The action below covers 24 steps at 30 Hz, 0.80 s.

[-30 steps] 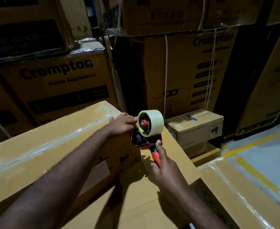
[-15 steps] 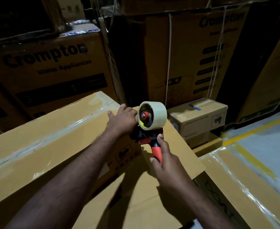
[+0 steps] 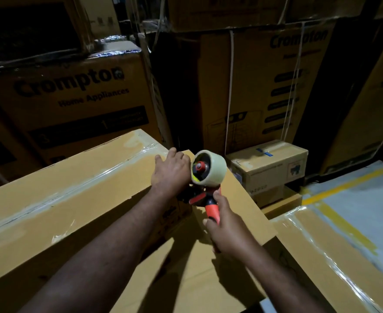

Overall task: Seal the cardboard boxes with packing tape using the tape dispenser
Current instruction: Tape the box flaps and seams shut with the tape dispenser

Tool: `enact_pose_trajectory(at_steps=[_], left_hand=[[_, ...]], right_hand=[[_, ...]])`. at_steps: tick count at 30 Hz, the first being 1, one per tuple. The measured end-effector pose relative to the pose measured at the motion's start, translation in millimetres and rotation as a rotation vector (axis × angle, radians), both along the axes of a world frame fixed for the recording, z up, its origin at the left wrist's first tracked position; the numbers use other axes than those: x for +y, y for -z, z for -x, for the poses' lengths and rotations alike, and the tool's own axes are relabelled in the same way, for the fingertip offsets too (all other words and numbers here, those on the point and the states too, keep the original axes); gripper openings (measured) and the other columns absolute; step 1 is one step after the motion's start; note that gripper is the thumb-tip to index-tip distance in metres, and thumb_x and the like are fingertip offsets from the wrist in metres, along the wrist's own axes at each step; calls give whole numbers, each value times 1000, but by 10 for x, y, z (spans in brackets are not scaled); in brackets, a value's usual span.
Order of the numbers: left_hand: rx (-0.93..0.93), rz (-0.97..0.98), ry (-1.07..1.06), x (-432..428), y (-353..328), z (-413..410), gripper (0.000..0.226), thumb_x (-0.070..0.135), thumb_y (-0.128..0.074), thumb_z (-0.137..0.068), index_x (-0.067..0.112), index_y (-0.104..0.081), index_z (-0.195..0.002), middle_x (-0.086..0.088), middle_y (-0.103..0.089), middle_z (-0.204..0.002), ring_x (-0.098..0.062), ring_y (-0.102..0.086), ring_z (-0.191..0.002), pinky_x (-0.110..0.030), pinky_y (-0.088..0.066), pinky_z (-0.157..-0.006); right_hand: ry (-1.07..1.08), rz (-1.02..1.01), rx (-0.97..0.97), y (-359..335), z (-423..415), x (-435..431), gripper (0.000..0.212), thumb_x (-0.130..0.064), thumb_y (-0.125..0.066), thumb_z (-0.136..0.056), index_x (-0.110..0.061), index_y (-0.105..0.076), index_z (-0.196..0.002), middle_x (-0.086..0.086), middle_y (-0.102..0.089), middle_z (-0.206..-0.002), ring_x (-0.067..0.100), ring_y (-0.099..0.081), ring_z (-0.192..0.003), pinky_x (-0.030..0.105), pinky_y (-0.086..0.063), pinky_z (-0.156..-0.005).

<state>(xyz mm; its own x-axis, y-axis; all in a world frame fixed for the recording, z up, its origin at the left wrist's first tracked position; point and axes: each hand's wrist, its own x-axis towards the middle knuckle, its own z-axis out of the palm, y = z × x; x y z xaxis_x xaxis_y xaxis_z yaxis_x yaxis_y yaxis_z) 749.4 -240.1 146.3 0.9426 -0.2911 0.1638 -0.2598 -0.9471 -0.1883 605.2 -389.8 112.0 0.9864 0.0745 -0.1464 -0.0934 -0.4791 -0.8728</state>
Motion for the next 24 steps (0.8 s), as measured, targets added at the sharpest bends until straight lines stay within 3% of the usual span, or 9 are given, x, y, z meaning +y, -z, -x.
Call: enact_pose_trajectory(at_steps=[2,4,8,13,16,19,21,24], left_hand=[[-16,1,23,17,-7,-8,53,44,-63,-94,14,-50,-137,-8,-51,-143,-28,-35,-138,-56,-39,-106],[-50,63,44,68,-17,-32,37,41,-48,-103,16,-53,-130,-6,-55,-137,-25,-38,-131,-53,-40,-102],[8,83,58,250,-70,94,38,45,-34,-108,18,-55,-124,-3,-56,-133,-21,-39,-129,-49,-37,-105],[6,-9,83,553,-52,633,48,60,-31,-103,23,-57,-119,3,-57,-127,-17,-41,-128,-44,-37,-109],[-36,-22,28,566,-25,789,54,61,-31,-103,23,-49,-136,-1,-48,-148,-18,-38,-139,-42,-38,-109],[6,75,-225,445,-34,811,74,59,-32,-98,18,-18,-159,-9,-13,-168,-26,-24,-150,-53,-31,-114],[43,101,-304,368,-37,824,79,56,-31,-95,15,-12,-160,-9,-11,-169,-29,-19,-151,-60,-21,-117],[67,90,-281,358,-33,902,78,53,-30,-97,13,-10,-161,-11,-12,-169,-29,-16,-153,-57,-20,-120]], right_hand=[[5,69,-27,84,30,-6,75,-29,-54,-103,-45,-3,-156,6,-54,-135,17,-64,-100,23,-51,-69],[16,-136,50,120,25,-58,73,-24,-57,-101,-46,-12,-154,7,-51,-131,17,-66,-83,23,-52,-59],[46,-567,179,110,-75,-319,56,-11,-59,-99,-43,-38,-139,17,-63,-96,22,-61,-67,36,-54,-59],[129,-778,218,264,-312,-374,34,-3,-51,-101,-25,-49,-127,18,-57,-75,24,-57,-61,36,-50,-52],[160,-783,219,355,-496,-228,26,-8,-50,-103,-27,-52,-120,19,-61,-78,26,-59,-62,36,-50,-53],[174,-658,189,496,-726,-32,23,-13,-51,-102,-29,-53,-119,19,-67,-85,20,-65,-67,31,-50,-55],[171,-615,191,594,-912,94,23,-13,-52,-101,-25,-55,-120,20,-69,-87,20,-66,-70,31,-50,-56],[155,-561,205,741,-1199,238,22,-14,-54,-101,-20,-58,-121,20,-71,-87,23,-67,-71,35,-54,-57]])
